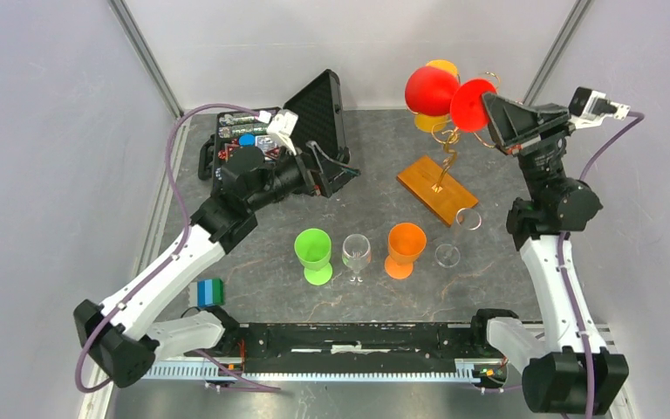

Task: Take the wine glass off the wine glass rack

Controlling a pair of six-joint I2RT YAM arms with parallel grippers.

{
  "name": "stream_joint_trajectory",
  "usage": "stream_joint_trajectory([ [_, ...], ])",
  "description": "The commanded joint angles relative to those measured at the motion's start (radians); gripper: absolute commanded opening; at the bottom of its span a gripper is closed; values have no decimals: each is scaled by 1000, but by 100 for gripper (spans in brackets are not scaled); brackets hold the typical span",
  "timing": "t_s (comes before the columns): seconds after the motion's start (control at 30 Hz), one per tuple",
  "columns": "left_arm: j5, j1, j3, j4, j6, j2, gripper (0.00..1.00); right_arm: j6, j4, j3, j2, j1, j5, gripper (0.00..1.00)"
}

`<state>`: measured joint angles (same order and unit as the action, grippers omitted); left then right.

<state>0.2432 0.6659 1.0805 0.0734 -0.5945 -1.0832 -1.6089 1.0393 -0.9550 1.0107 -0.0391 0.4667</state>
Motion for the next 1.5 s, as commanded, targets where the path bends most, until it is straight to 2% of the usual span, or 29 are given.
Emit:
stream_joint_trajectory([
  [0.0,288,-55,12,-342,-305,-99,97,-154,3,81,-105,5,18,0],
  [0.13,432,-85,38,-619,-522,-208,90,-206,-35,167,-196,5,-12,0],
  [0.27,557,-86,103,-878,-757,-335,81,-269,-20,204,-209,5,1,0],
  [0.4,588,-86,144,-1069,-919,-423,73,-316,21,223,-206,5,6,0],
  [0.5,596,-86,164,-1152,-987,-463,67,-324,15,229,-217,5,2,0],
  [0.8,607,-83,217,-1213,-1032,-528,57,-345,-1,240,-232,5,-9,0],
  [0.93,607,-81,214,-1228,-1038,-541,57,-345,6,246,-240,5,-31,0],
  [1.2,599,-80,214,-1138,-969,-547,57,-290,-46,210,-263,5,-38,0],
  [1.47,601,-26,231,-1256,-1066,-586,57,-272,-84,243,-286,5,-60,0],
])
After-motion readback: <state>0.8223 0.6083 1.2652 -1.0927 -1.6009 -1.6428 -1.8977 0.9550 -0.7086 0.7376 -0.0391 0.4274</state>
